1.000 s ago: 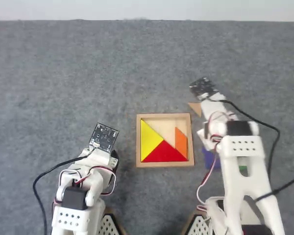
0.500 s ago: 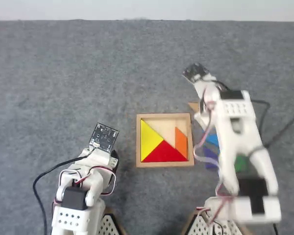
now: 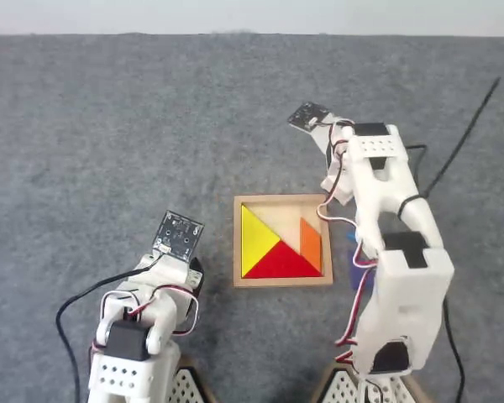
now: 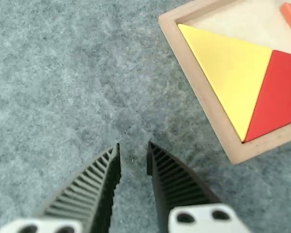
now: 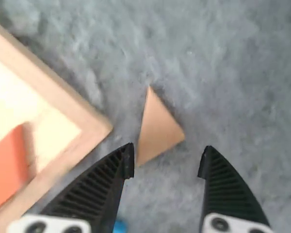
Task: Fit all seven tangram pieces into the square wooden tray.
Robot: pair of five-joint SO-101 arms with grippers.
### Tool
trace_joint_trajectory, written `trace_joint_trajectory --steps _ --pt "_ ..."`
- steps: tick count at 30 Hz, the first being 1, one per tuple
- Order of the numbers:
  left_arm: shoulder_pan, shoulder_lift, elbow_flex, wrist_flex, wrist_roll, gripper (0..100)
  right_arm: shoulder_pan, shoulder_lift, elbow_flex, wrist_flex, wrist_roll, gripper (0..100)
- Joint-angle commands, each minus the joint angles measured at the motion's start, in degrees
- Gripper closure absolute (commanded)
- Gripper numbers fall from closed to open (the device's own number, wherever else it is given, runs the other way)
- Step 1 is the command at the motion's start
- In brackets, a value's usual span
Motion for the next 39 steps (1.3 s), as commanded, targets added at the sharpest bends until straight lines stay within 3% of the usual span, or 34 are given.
trace_joint_trajectory --steps 1,21,26,31,39 --pt "0.09 -0.09 -0.40 0.26 0.35 91 -0.48 0.13 -5.36 -1.71 1.23 76.4" --pt "0.09 -0.09 -0.40 0.26 0.35 91 -1.10 12.09 -14.42 -1.54 8.88 76.3" --pt "0.09 -0.09 -0.40 0.26 0.35 91 -0.66 13.41 -14.68 -1.54 8.62 77.1" --pt "0.09 -0.09 -0.40 0.26 0.35 91 -0.57 13.41 -14.77 -0.75 8.62 86.8" --pt "0.09 -0.09 -0.40 0.26 0.35 91 -0.57 9.71 -14.68 1.54 4.92 87.2"
